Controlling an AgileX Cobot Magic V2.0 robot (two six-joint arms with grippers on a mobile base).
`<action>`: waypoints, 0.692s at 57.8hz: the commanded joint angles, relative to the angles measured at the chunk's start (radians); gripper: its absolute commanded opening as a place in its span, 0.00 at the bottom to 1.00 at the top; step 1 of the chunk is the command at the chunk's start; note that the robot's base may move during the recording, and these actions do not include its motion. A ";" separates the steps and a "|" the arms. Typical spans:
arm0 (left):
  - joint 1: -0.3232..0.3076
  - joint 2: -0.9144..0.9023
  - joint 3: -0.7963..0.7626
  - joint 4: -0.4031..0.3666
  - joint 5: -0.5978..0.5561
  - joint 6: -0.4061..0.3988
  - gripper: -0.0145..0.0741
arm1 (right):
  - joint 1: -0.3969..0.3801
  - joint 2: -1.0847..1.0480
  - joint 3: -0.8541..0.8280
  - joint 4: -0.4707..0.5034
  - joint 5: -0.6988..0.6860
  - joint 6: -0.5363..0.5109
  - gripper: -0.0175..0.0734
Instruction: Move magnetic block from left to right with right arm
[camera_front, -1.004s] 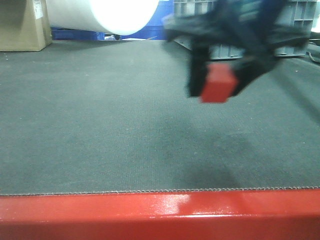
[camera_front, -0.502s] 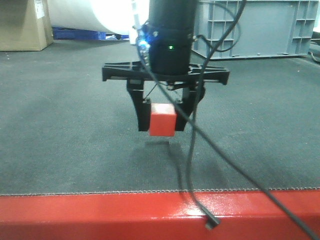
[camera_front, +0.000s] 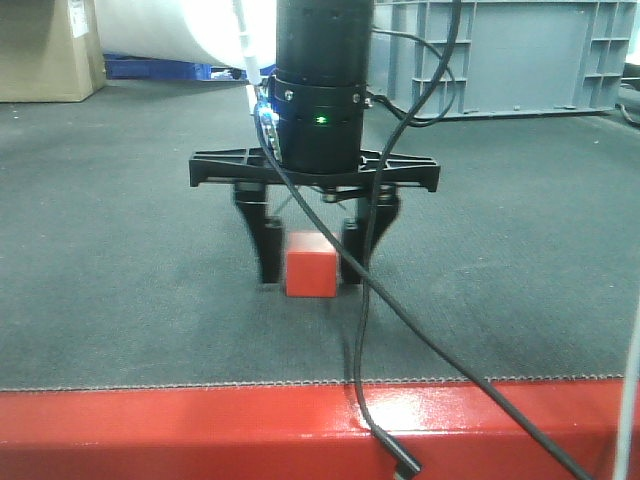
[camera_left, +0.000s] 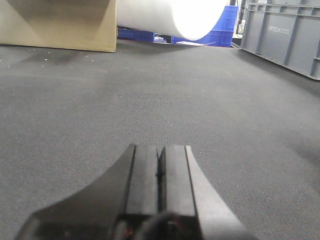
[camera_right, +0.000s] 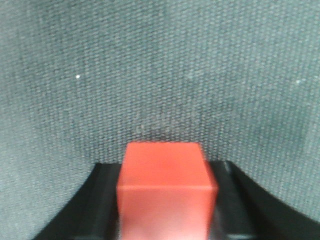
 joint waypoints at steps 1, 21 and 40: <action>0.002 -0.009 0.007 -0.003 -0.080 -0.007 0.02 | 0.000 -0.073 -0.035 -0.018 -0.009 0.001 0.88; 0.002 -0.009 0.007 -0.003 -0.080 -0.007 0.02 | -0.009 -0.230 -0.010 -0.121 -0.036 -0.077 0.88; 0.002 -0.009 0.007 -0.003 -0.080 -0.007 0.02 | -0.131 -0.500 0.277 -0.120 -0.197 -0.283 0.81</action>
